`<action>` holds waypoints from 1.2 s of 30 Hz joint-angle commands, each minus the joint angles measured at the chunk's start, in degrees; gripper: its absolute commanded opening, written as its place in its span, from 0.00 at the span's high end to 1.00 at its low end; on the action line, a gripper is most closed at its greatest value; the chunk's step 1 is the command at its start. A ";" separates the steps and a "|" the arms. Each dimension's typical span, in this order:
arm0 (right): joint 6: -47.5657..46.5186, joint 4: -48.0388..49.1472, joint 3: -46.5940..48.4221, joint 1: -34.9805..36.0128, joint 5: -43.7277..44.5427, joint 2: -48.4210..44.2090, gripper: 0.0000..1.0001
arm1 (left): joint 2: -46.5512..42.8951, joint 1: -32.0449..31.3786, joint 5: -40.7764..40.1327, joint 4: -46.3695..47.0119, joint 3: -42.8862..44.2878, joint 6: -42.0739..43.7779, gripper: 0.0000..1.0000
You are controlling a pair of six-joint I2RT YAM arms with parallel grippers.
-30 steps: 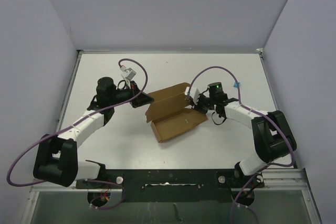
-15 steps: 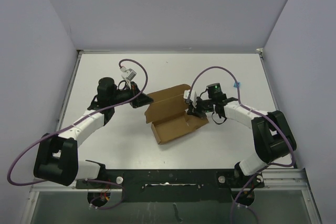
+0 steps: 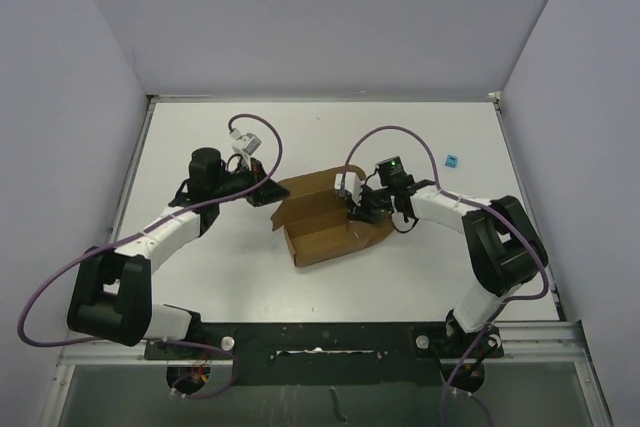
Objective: Fold the paper box
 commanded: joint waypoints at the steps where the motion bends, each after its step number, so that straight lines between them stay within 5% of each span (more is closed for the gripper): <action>1: -0.62 0.12 2.74 0.94 1.31 -0.56 1.00 | 1.45 0.02 -2.08 -4.10 2.86 2.91 1.00; 13: 1.77 1.17 4.78 1.27 3.27 0.74 0.93 | 2.03 -0.49 -3.49 -6.22 3.37 3.90 1.00; 26: 12.83 4.21 1.21 -13.75 -19.34 -3.51 0.83 | -1.81 -0.44 0.91 7.77 -1.33 -0.09 1.00; 36: 15.97 5.77 -0.14 -19.95 -21.18 -3.50 0.72 | -4.72 -0.55 4.36 16.46 -4.22 -0.34 1.00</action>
